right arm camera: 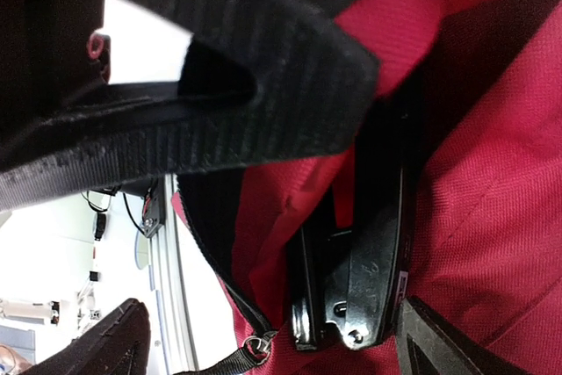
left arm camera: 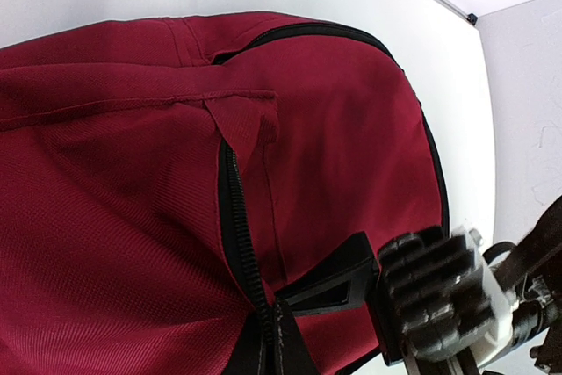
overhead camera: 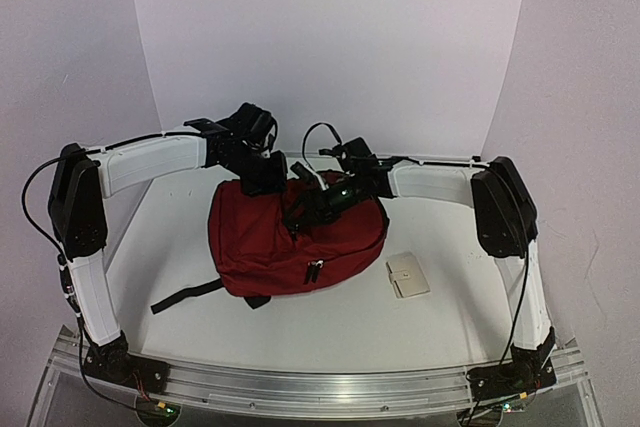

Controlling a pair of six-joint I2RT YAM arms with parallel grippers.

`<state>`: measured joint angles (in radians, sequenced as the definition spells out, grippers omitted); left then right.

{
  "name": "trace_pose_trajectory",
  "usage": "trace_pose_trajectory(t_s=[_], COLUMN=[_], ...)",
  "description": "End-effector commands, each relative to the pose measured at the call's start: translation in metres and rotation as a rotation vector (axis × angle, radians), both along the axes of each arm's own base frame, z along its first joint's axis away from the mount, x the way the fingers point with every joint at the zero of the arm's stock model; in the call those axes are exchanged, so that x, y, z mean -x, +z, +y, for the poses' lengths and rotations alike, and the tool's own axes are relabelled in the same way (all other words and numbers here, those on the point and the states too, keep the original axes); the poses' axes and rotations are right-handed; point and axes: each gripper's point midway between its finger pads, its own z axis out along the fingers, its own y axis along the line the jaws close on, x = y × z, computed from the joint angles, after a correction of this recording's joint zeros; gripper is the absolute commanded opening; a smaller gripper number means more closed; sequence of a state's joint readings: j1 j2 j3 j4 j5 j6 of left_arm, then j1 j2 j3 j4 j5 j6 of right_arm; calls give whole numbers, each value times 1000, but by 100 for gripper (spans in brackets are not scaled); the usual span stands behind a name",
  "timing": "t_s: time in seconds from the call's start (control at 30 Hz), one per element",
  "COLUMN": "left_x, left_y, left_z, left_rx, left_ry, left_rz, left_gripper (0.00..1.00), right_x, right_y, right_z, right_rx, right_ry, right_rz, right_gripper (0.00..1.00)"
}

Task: Pack the student bag
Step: Place the stationery in the student bag.

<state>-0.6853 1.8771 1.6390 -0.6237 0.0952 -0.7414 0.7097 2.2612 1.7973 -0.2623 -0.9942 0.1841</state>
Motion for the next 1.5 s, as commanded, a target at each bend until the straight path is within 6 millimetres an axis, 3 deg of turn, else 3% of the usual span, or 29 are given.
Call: trace_pose_trajectory(t_s=[0.0,0.17,0.37,0.47,0.67,0.83,1.0,1.2,1.33,1.43,1.47], left_x=[-9,-9,-10,-8,-6,-5,-6,-9,-9,-8,-8], left_y=[47,45,50,50,54,53,50,54,54,53,52], left_z=[-13,-15,-18,-18,-13,-15,-17,-21,-23,-26,-26], left_rx=[108,112,129,125,124,125,128,138,151,162,163], left_ry=[-10,-17,-31,-32,-25,-32,-39,-42,-44,-51,-50], left_rz=[-109,-105,-119,-117,-122,-117,-110,-116,-114,-106,-104], left_gripper=[0,0,0,0,0,0,0,0,0,0,0], right_x=[37,40,25,22,1,-2,-2,14,-2,-20,-21], right_y=[16,33,59,52,27,-1,-14,-16,-30,-24,-14], right_z=[31,38,45,44,9,-10,-6,10,14,20,24], right_rx=[-63,-112,-202,-200,-135,-19,17,54,132,132,102], right_ry=[111,108,2,-9,-48,-36,-26,18,-57,-139,-152], right_rz=[-10,18,7,-3,-117,-196,-232,-363,-429,-437,-425], right_gripper=[90,80,77,72,52,49,44,38,25,14,13])
